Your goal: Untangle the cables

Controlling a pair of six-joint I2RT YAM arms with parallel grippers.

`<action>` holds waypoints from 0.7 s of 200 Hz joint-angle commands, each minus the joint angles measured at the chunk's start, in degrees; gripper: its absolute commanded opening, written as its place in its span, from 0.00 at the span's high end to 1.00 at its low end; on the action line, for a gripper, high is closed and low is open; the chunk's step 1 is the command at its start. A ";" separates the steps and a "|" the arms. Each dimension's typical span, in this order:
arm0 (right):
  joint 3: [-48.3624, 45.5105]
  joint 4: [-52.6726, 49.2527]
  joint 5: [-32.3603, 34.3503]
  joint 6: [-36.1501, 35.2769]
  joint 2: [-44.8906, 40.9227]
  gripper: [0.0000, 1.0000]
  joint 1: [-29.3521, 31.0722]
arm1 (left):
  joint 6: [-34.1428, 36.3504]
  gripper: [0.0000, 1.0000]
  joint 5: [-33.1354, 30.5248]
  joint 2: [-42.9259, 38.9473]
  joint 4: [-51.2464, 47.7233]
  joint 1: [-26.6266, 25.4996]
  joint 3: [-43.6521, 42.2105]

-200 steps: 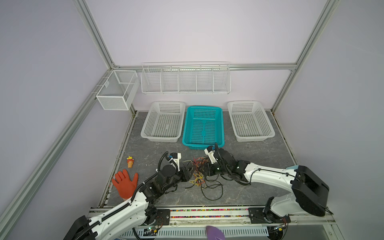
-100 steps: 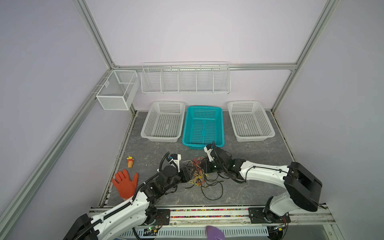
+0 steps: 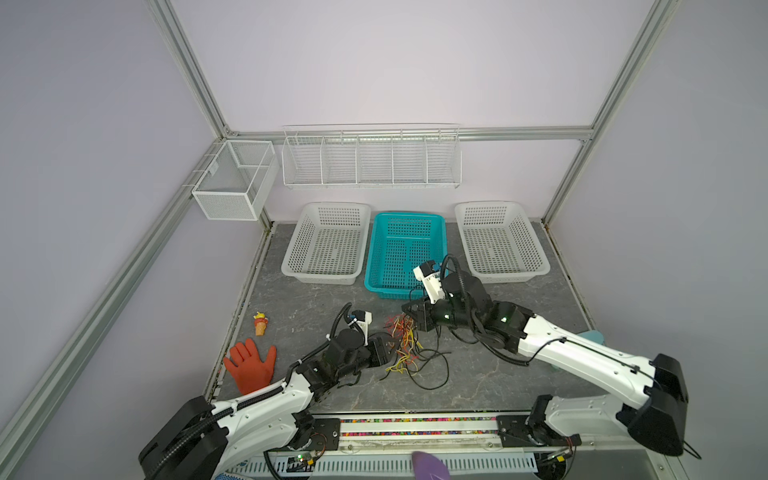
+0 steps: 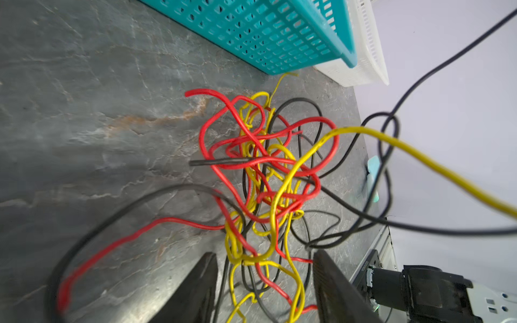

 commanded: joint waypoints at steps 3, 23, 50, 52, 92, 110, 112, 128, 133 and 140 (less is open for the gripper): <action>3.88 -5.89 -2.31 -3.63 -2.32 0.93 0.37 | -0.96 0.44 2.17 3.19 5.53 -0.30 1.95; 6.58 -8.51 -3.06 -5.11 -3.52 0.93 0.44 | -1.43 0.44 3.18 5.70 8.05 -0.28 2.21; 9.93 -11.28 -3.75 -6.40 -4.85 0.93 0.43 | -1.42 0.44 3.41 8.14 9.05 -0.36 2.83; 10.19 -11.55 -3.88 -6.52 -4.93 0.93 0.45 | -1.40 0.44 3.41 8.33 9.15 -0.39 2.83; 15.72 -15.94 -3.92 -8.80 -7.13 0.93 0.43 | -1.43 0.49 3.06 10.86 10.49 -0.33 2.59; 19.08 -18.71 -3.98 -10.06 -7.28 0.93 0.45 | -1.36 0.53 2.97 12.17 11.14 -0.35 2.31; 19.57 -19.05 -4.09 -10.16 -7.27 0.93 0.44 | -1.34 0.53 2.93 12.26 11.24 -0.39 2.26; 22.72 -21.21 -4.13 -10.86 -7.48 0.93 0.42 | -1.42 0.54 2.89 13.60 12.44 -0.36 1.83; 23.56 -21.50 -4.13 -11.02 -7.68 0.93 0.43 | -1.49 0.54 2.89 14.00 12.80 -0.35 1.70; 24.68 -21.73 -4.36 -11.32 -7.95 0.93 0.43 | -1.60 0.54 2.97 14.45 13.41 -0.40 1.52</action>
